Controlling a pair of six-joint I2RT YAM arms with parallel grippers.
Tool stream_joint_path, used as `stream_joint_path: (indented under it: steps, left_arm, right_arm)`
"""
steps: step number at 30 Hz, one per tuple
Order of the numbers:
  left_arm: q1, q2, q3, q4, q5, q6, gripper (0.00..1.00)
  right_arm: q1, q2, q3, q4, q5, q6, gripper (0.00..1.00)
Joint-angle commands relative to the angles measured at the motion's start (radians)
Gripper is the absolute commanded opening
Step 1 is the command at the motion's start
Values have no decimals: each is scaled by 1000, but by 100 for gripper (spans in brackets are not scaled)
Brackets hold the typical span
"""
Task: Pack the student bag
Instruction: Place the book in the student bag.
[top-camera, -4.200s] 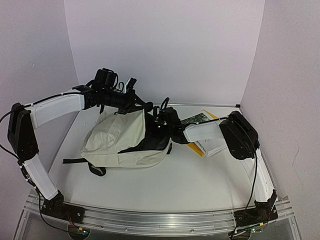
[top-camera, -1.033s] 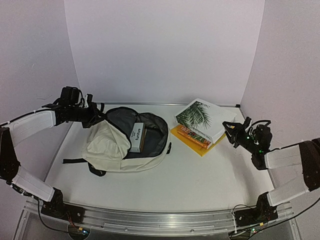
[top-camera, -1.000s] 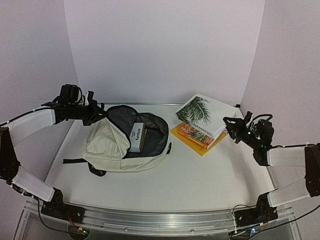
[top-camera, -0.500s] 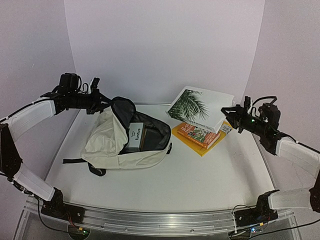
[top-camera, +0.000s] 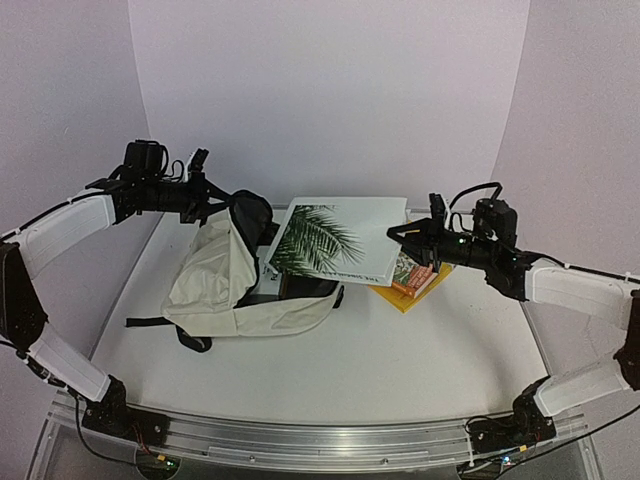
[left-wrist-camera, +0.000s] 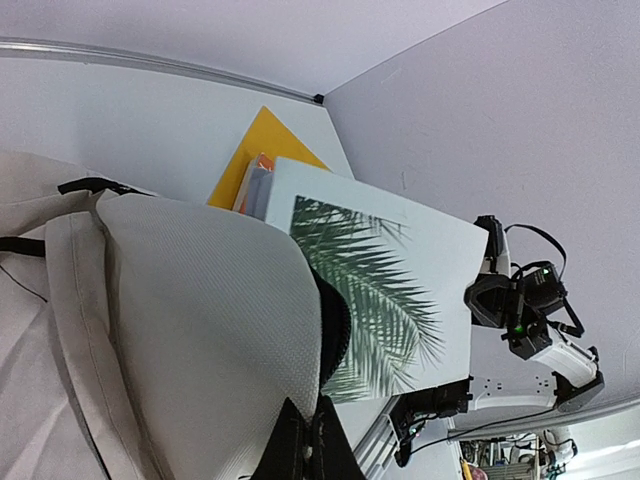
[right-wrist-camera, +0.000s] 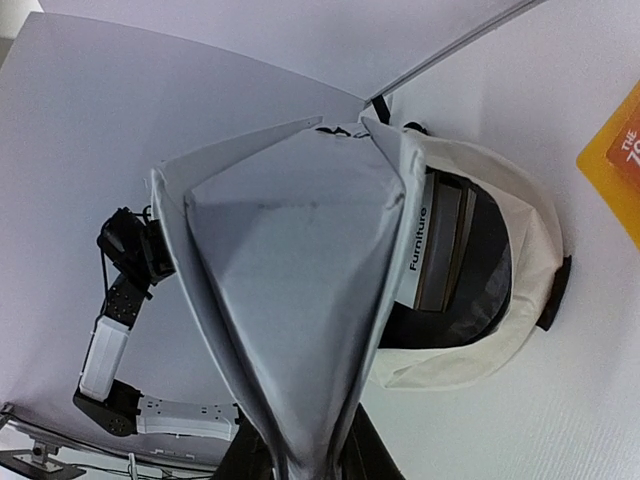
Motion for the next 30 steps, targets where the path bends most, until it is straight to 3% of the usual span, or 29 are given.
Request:
stream_joint_path:
  steps: [1, 10, 21, 30]
  left_arm:
    - [-16, -12, 91, 75, 80, 40, 0]
    - [-44, 7, 152, 33, 126, 84, 0]
    - [-89, 42, 230, 19, 125, 99, 0]
    - [-152, 75, 244, 49, 105, 90, 0]
  right_arm:
    - [43, 73, 51, 147, 13, 21, 21]
    - [108, 257, 100, 215, 47, 45, 20]
    - [164, 542, 290, 192, 36, 104, 19]
    - [284, 794, 474, 314, 201, 184, 20]
